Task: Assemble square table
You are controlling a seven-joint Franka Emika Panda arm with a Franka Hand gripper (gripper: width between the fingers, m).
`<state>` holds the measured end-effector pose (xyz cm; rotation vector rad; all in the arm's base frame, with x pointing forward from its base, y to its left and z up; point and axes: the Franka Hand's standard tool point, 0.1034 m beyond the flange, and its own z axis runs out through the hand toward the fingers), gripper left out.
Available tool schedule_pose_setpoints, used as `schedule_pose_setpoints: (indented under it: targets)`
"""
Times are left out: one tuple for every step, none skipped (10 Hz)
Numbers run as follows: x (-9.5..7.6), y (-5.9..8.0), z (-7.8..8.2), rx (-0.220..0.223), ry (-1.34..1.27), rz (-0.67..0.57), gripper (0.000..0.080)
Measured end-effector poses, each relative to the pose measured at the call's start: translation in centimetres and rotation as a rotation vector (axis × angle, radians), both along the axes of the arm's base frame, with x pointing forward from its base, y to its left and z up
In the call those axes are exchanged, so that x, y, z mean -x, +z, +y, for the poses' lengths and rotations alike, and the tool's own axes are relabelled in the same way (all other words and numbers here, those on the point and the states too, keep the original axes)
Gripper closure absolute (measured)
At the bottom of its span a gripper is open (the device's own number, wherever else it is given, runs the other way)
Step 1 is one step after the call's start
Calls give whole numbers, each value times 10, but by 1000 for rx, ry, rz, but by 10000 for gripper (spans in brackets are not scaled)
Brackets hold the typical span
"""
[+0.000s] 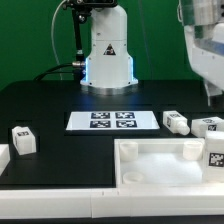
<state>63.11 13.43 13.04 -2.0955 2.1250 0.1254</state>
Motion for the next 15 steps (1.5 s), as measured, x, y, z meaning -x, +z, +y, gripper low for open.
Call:
schedule_pose_setpoints:
  targets:
    - [9,1,14,-5,32,21,150]
    - [7,2,11,7,131,37,150]
    - [4,2,9,12,158,26,150]
    - [4,2,10,12,165,26,150]
    - [5,2,11,11,166,26,150]
    - [15,2,20,9,161,29,150]
    - [36,0,29,10,161,18,150]
    - [62,-7,38,15,168,30,150]
    - [73,-11,44,16,179,46,150]
    - [70,-11,42,17,178,42,150]
    - [69,-11,41,18,177,41,150]
    - [70,-11,41,18,178,42,150]
    - [71,-12,42,19,179,43,150]
    - [81,-18,46,28,166,28,150]
    - [114,-30,55,40,168,44,150]
